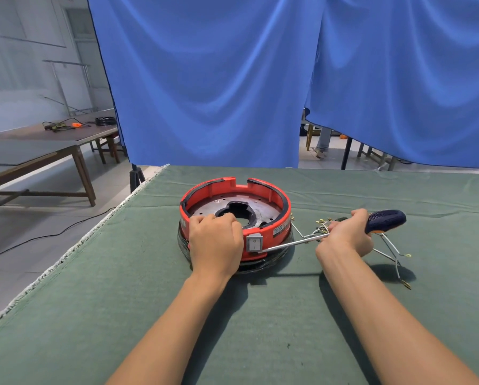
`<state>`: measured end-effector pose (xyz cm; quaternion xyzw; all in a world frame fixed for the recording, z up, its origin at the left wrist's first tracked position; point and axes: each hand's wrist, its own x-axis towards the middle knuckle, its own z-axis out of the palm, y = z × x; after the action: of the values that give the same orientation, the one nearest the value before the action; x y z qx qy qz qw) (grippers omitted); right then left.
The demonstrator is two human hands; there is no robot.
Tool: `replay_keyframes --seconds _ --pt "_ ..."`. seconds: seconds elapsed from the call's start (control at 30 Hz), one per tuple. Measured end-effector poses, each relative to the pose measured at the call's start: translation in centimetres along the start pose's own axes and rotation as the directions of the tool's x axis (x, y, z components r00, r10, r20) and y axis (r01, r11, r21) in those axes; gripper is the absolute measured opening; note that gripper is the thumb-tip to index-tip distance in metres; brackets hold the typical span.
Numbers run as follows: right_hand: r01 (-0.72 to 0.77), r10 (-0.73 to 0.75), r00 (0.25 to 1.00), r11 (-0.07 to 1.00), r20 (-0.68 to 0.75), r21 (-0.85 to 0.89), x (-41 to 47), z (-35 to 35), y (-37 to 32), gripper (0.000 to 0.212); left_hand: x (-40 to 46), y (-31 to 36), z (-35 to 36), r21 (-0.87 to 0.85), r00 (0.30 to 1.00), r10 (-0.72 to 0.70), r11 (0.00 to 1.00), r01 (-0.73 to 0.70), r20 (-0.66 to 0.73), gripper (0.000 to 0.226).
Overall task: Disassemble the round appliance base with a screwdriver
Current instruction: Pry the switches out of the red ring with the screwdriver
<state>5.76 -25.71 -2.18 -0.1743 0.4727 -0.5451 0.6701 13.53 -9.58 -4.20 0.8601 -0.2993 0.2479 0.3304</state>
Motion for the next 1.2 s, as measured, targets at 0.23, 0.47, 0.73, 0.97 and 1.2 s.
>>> replay_keyframes --seconds 0.23,0.47,0.73,0.97,1.2 --pt "-0.009 0.013 0.996 0.999 -0.089 0.041 -0.3 -0.5 0.5 0.018 0.0 -0.1 0.0 0.004 1.000 0.009 1.000 -0.009 0.005 0.039" --pt "0.039 -0.039 0.999 0.999 -0.014 0.000 0.4 -1.8 -0.3 0.026 -0.1 -0.1 0.0 0.017 1.000 0.019 1.000 -0.019 -0.007 0.039" --pt "0.038 0.009 0.979 0.973 0.204 -0.228 0.9 -2.9 0.1 0.031 -0.1 0.0 -0.2 0.021 1.000 0.014 1.000 -0.014 -0.007 0.041" --pt "-0.027 0.044 0.991 0.991 0.125 -0.133 -0.6 -0.6 1.3 0.025 -0.1 -0.2 -0.1 0.048 1.000 0.023 0.999 -0.024 0.013 0.043" --pt "-0.042 0.050 0.996 0.994 0.077 -0.101 -0.8 0.1 1.7 0.020 0.0 -0.1 0.2 0.065 1.000 0.028 0.997 -0.028 -0.003 0.037"
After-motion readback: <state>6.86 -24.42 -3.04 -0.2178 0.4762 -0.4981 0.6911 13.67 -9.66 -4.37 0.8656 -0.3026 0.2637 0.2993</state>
